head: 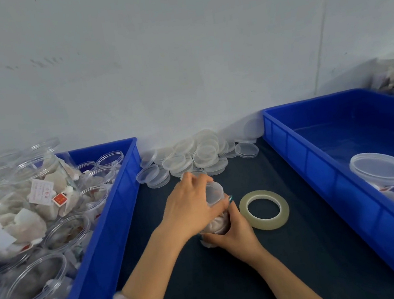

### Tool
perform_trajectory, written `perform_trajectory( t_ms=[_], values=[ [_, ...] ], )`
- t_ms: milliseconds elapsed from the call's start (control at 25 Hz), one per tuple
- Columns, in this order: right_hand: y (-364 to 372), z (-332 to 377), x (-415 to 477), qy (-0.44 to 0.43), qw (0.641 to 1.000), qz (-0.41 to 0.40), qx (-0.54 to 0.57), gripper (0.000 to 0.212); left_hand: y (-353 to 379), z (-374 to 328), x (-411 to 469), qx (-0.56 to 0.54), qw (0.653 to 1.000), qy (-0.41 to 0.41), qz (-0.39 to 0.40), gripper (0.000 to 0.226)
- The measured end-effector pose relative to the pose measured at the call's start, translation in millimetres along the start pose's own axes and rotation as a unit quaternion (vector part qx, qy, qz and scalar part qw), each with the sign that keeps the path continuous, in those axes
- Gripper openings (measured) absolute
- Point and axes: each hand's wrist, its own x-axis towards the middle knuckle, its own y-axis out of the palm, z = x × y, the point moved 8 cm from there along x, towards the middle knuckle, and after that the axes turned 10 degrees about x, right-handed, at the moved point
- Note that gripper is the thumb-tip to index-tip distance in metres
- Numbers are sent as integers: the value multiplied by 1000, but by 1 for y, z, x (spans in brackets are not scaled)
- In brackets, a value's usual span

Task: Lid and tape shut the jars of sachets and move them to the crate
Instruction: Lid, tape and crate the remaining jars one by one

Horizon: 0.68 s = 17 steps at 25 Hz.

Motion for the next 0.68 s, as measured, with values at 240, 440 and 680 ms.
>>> perform_trajectory(
  t_ms=[240,440,680],
  values=[
    [-9,14,-4,-48,998,-39,6,78,11,5,0,-155,984,-89,21,55],
    [-7,9,-8,36,992,-21,122,80,-2,13,-2,-315,948,-5,36,45],
    [5,9,-12,129,950,116,258,89,-3,17,-10,-408,910,25,69,44]
  ],
)
